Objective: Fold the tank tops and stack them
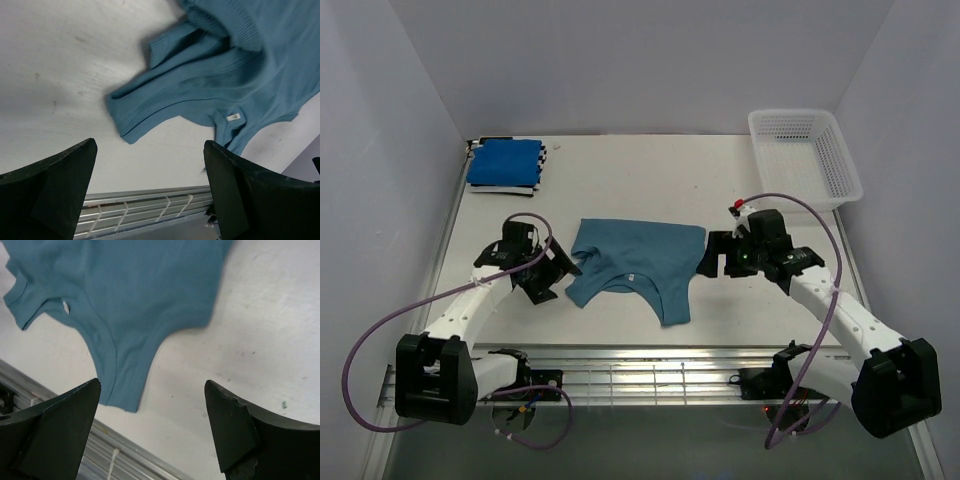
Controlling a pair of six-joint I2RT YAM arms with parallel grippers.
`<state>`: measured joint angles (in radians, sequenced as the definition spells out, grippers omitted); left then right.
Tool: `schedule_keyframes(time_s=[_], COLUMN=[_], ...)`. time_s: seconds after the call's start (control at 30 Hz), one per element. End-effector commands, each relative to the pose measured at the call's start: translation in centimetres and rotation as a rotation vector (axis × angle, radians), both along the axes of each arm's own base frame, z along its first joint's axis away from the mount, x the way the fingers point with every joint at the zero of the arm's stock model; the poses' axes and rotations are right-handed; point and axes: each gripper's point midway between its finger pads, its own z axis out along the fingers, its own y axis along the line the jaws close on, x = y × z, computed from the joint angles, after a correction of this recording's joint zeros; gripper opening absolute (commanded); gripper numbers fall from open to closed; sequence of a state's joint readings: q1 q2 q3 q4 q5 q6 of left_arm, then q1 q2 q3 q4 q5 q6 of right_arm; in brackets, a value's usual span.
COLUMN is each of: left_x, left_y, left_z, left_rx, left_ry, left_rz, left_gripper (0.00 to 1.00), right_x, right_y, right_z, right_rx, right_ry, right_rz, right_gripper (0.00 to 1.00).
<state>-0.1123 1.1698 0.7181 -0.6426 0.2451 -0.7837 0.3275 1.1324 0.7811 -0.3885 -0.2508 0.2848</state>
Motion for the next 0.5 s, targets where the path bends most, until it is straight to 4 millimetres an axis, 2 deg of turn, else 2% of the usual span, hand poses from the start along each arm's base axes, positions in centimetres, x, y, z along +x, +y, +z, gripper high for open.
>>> schedule_keyframes(time_s=[0.0,0.03,0.1,0.2,0.27,0.37,0.47], left_x=[-3.3,-3.7,-4.7,-4.8,-4.5,-3.9,-3.4], left_y=[-0.2,-0.3,-0.5,-0.5,-0.4,-0.4,-0.7], left_z=[-1.8,-2.3,-3.5,-4.1,-4.4,-5.2,-6.1], left_rx=[0.006,0.008,0.018,0.046,0.062,0.070,0.070], left_ry=[0.104,0.119,0.158,0.168,0.163,0.168,0.179], left_rz=[0.034,0.034,0.039,0.038,0.039,0.044,0.047], left_gripper=[0.98,0.98,0.98,0.98,0.98,0.92,0.84], right_x=[-4.0,-5.3,-7.1,-9.2,-9.6,-10.6,-10.1], right_y=[1.2,1.2,2.3,3.7,4.1,5.4,5.5], right_z=[-2.1,-3.2,-3.8,-4.9,-5.7,-6.9,-7.7], right_rx=[0.000,-0.012,-0.022,-0.062,-0.109,-0.177,-0.231], right_ry=[0.093,0.129,0.154,0.178,0.180,0.192,0.190], right_rz=[-0.002,0.012,0.052,0.109,0.113,0.153,0.122], right_gripper=[0.90,0.90,0.90,0.90,0.90,0.90,0.90])
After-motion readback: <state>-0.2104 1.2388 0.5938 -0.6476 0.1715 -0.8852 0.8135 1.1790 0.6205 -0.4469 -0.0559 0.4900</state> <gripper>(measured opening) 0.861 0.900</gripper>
